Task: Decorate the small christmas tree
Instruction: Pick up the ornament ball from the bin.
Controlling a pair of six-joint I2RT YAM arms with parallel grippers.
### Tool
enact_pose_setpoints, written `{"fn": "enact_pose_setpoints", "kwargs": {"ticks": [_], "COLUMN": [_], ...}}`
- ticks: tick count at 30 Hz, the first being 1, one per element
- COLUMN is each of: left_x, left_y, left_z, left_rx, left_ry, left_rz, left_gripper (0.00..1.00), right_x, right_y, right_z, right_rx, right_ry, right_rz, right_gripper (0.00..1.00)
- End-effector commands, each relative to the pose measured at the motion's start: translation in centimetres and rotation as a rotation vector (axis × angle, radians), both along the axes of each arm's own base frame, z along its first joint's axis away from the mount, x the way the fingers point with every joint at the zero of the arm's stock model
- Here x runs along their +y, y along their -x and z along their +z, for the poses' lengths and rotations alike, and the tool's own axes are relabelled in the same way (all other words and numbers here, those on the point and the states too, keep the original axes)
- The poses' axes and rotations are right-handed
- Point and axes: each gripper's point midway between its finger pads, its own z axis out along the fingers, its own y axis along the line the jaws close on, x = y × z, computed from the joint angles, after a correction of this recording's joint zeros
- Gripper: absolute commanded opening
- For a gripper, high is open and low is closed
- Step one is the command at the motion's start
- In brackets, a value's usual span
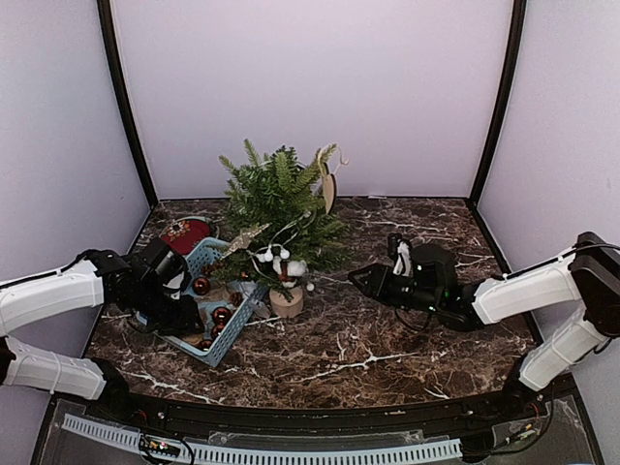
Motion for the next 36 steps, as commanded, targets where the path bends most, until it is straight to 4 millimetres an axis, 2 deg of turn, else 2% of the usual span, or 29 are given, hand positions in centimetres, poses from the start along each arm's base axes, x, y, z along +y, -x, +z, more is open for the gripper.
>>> {"fn": "enact_pose_setpoints", "kwargs": {"ticks": [1,10,18,22,27,36], "left_x": [1.3,2.7,3.6,3.1,2.9,2.9], "left_y": [0.0,-0.3,-0.7,-0.7,-0.3,-0.7], "left_z": [-0.4,-2.9,-2.5,-2.7,-4.1,-4.8], "left_rx": [0.016,0.079,0.069,0.078,0.107,0.096], "left_ry": [-0.091,-0.218,-0.29,-0.265,-0.256,-0.267], "left_rz": [0.008,0.033,0.043,0.036,0.03,0.031], "left_gripper": [0.42,0.44,0.45,0.5,0.54,0.58], "right_x": [-1.5,-3.5,-4.8,-5.0,-5.4,-6.1], "right_y": [0.1,0.5,0.6,0.7,0.9,1.3], "right_z": [0.4,1.5,1.3,0.9,0.5,1.3], "right_rx": [-0.027,-0.05,-0.048,-0.043,-0.035,-0.048], "right_ry": [-0.001,-0.028,-0.044,-0.048,-0.046,-0.057], "right_rz": [-0.027,-0.055,-0.08,-0.086,-0.089,-0.098], "right_gripper": [0.45,0.47,0.49,0.49,0.5,0.51]}}
